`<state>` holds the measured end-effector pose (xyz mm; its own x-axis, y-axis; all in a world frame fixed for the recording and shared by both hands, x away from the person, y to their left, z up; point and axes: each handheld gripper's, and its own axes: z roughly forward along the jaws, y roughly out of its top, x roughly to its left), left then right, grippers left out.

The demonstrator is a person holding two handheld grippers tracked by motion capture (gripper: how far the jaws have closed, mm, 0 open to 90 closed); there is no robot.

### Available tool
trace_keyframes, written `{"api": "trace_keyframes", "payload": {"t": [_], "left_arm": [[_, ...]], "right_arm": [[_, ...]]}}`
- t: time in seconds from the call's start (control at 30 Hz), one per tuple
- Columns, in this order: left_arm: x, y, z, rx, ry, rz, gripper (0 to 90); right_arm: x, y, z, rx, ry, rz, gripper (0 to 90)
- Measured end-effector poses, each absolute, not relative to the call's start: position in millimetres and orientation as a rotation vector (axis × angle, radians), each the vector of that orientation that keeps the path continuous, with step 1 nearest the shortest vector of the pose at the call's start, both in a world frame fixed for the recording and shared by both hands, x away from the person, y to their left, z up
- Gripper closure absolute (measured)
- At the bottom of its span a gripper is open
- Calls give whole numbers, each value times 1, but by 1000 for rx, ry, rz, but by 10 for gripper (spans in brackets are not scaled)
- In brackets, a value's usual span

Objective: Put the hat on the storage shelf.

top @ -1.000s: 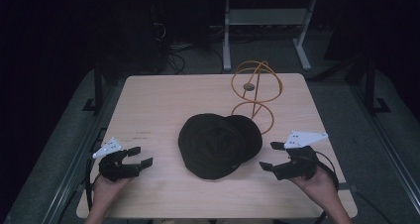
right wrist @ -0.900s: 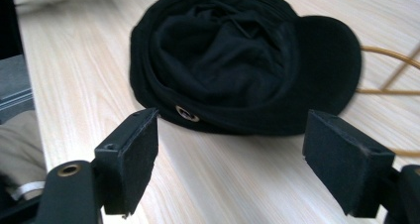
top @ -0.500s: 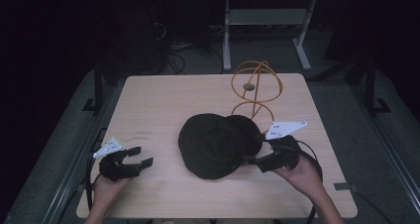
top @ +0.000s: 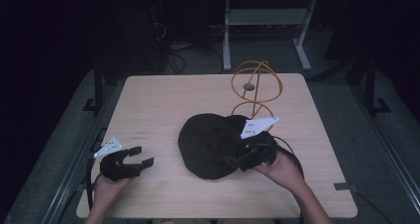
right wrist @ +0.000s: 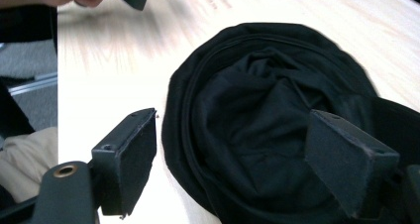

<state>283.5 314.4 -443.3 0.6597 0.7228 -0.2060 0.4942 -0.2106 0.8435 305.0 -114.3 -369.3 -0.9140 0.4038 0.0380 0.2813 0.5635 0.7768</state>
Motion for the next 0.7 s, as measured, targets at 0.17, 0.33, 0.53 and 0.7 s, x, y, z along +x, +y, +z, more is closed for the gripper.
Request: {"api": "trace_keyframes", "payload": {"t": [0.17,0.33,0.53,0.7], "left_arm": [[284,314,-445,1872,961,289,231],[284,316,-444,1874,964,291,231],[285,316,-445,1876,965,287,231],[285,315,-445,1883,960,290,231]], "right_arm": [[309,-99,-372,531,2687,1232,281],[308,-85,-377,483,2730,1180,372],[301,-70,-382,403,2764,1143,525],[300,-59,-387,387,2803,1120,573]]}}
